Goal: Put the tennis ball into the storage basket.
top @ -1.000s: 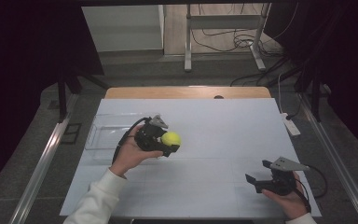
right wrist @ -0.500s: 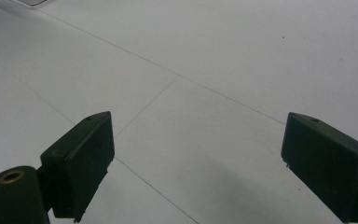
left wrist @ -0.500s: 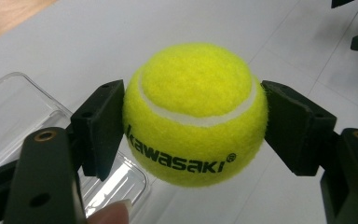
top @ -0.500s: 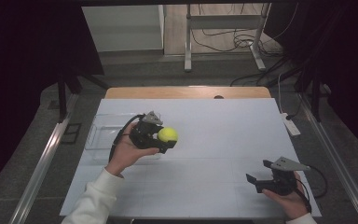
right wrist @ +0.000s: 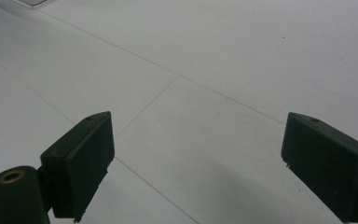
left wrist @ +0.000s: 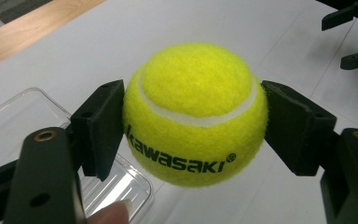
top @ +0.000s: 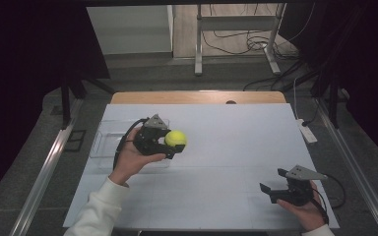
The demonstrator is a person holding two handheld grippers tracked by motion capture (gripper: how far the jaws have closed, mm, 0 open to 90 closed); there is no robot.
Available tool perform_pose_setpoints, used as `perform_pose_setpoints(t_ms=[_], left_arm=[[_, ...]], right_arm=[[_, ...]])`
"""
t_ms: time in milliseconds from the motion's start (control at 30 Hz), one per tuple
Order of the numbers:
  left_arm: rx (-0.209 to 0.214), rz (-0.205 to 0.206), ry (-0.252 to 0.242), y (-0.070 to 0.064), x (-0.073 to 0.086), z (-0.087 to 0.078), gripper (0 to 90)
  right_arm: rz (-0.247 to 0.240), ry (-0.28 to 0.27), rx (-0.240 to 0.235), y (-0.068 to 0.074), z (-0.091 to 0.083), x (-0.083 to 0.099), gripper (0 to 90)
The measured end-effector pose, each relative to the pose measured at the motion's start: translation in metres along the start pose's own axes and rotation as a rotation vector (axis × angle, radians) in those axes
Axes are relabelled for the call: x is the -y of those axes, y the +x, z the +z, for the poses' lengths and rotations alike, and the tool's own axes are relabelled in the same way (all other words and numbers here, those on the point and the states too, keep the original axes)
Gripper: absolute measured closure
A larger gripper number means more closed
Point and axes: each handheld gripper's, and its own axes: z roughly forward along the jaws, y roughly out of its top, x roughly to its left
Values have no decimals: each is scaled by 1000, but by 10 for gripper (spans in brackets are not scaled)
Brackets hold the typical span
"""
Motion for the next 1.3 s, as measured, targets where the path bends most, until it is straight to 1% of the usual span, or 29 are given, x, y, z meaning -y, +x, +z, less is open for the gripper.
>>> perform_pose_setpoints(t_ms=[200,333,633,967,1200,1267,1300], left_arm=[[-10,-9,-17,2,0,-3,259],[-17,-12,-37,4,-1,-3,259],[-32,-29,-52,10,0,-4,259],[-54,-63,-47,24,2,-7,259],[-62,-74,-47,28,2,-10,259],[-68,-73,-46,30,2,-11,259],[-74,-79,-46,31,3,-12,259]], right_arm=[[1,0,0,0,0,0,95],[5,-1,0,0,1,0,95],[3,3,-1,-1,1,-1,95],[7,1,-3,-1,2,-1,95],[10,1,-2,-1,2,-1,95],[9,1,1,-1,1,-1,95],[9,-2,-1,-1,1,-1,95]])
